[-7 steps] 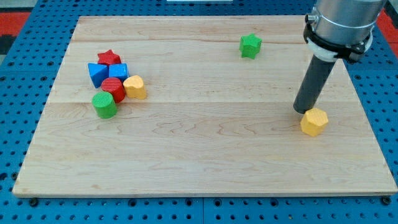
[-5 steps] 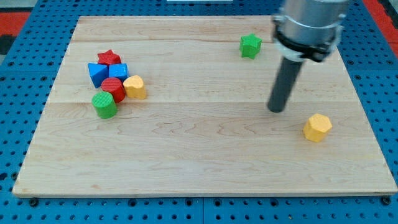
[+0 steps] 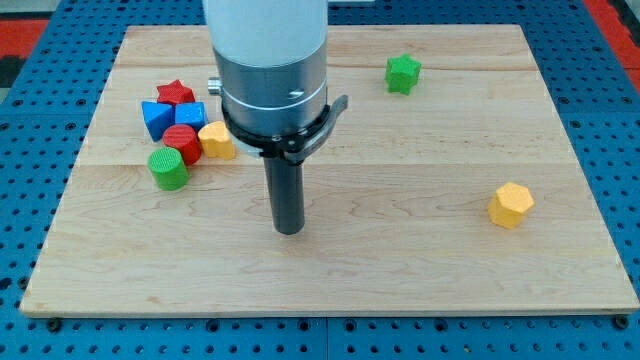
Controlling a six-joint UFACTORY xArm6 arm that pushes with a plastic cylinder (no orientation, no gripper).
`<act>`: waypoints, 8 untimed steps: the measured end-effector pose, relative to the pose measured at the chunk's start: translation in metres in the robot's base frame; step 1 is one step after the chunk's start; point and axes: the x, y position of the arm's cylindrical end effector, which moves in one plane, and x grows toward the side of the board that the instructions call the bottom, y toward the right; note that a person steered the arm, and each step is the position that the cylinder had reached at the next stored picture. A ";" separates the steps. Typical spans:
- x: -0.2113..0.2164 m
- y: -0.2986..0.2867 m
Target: Slide green circle to the green star
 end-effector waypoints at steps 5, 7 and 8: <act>-0.015 -0.216; -0.047 -0.235; -0.058 -0.234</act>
